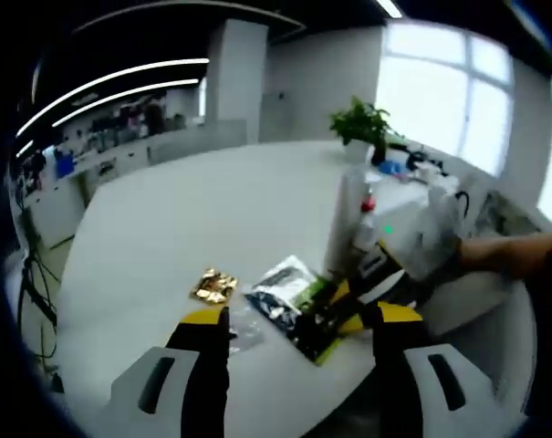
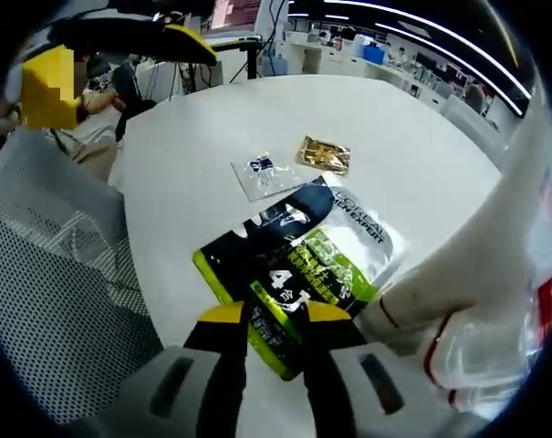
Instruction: Arrange the skincare products in the storage area until every visible bottle or jar stands upright without overlapping.
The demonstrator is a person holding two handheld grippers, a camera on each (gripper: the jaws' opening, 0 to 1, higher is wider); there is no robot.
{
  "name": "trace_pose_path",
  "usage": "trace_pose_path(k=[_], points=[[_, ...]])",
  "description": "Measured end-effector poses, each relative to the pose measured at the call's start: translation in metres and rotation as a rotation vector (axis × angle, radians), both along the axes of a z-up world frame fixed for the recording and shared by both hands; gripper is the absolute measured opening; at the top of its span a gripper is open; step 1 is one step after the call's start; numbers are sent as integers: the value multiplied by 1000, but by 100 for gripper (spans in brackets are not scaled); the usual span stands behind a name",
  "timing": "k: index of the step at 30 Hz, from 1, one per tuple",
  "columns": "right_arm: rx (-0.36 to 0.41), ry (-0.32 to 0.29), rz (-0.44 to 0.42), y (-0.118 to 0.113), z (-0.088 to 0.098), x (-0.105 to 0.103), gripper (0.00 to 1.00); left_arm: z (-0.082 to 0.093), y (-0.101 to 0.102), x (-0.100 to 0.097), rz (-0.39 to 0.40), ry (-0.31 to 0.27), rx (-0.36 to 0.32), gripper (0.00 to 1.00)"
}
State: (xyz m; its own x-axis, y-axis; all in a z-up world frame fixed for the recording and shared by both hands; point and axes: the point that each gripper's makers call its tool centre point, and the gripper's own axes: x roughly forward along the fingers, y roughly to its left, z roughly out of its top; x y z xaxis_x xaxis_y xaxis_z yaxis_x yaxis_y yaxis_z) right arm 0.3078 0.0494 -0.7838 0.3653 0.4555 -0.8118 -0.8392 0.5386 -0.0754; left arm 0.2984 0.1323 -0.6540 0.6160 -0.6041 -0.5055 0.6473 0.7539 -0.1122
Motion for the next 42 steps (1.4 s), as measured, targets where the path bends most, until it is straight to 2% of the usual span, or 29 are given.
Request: trace_pose_path(k=[4, 8, 15, 18, 21, 23, 25, 28, 30, 34, 38, 42], points=[[-1, -5, 0, 0, 0, 0, 24, 9, 1, -10, 16, -8, -67, 70], [-4, -9, -5, 0, 1, 1, 25, 7, 6, -19, 25, -3, -72, 83], [-32, -25, 17, 0, 6, -2, 27, 6, 18, -26, 65, -8, -80, 88], [-2, -33, 18, 4, 17, -5, 29, 4, 21, -28, 72, -11, -66, 90], [88, -85, 23, 11, 43, -10, 30, -1, 26, -29, 76, -12, -28, 94], [126, -109, 40, 11, 57, -18, 31, -1, 27, -30, 75, -16, -23, 96], [178, -162, 51, 10, 77, -25, 32, -1, 28, -30, 75, -18, -22, 97], [256, -236, 38, 4, 111, -35, 35, 1, 29, -30, 73, -27, -17, 97], [283, -270, 23, -2, 127, -39, 36, -1, 30, -31, 67, -24, -7, 97], [341, -383, -28, -23, 164, -45, 41, -4, 31, -32, 58, -19, 14, 97], [329, -444, -88, -49, 175, -46, 51, -6, 31, -34, 56, -16, 18, 97], [339, -444, -178, -74, 172, -44, 61, -6, 34, -35, 66, -16, 26, 97]])
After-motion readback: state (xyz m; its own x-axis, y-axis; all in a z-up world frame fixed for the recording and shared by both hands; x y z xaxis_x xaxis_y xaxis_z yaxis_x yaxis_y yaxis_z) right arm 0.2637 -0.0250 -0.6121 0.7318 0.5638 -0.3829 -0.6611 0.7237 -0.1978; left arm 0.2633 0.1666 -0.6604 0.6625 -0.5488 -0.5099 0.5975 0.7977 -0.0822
